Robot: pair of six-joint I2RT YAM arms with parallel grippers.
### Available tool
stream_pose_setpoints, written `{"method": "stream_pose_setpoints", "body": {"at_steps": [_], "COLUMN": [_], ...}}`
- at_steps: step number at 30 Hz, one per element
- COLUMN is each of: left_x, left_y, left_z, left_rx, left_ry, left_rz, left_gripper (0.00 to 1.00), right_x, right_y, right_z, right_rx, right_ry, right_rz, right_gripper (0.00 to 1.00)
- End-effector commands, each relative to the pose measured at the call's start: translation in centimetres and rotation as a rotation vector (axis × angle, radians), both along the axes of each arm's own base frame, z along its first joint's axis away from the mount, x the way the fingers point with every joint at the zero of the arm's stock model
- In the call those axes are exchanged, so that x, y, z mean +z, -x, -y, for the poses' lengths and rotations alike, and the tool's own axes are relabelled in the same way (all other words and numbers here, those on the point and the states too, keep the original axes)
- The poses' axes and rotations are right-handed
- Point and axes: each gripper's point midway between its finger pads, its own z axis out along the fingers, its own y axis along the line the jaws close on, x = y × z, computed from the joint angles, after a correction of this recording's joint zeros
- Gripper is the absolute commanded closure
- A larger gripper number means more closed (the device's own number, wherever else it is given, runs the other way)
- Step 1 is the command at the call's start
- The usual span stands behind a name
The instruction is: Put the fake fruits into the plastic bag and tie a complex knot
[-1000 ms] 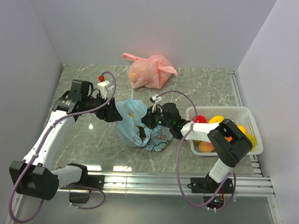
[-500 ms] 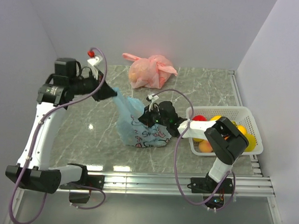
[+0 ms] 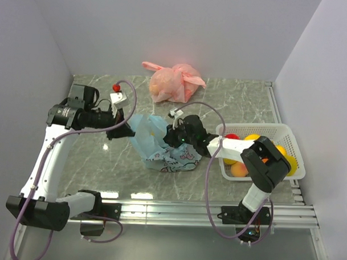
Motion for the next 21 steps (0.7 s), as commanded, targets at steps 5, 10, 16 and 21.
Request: {"method": "stream_pose_setpoints", "body": {"at_steps": [5, 10, 16, 21], "left_x": [0.0, 0.4, 1.4, 2.3], "left_y": [2.9, 2.5, 1.4, 0.5], "left_z": [-0.5, -0.4, -0.4, -0.2], "left_rx": [-0.099, -0.101, -0.096, -0.044], "left_ry": [-0.030, -0.024, -0.034, -0.016], "left_rz": [0.093, 0.106, 0.143, 0.116], "left_gripper": [1.00, 1.00, 1.00, 1.00], "right_x": [8.3, 15.2, 21.0, 27.3], "right_y": [-1.9, -0.8, 1.3, 4.8], "right_z": [4.3, 6.2, 5.2, 2.2], "right_rx": [0.025, 0.136, 0.309, 0.459], "right_ry": [-0.062, -0.158, -0.263, -0.363], "right_rz": [0.041, 0.164, 0.267, 0.391], "right_gripper": [0.19, 0.12, 0.11, 0.07]}}
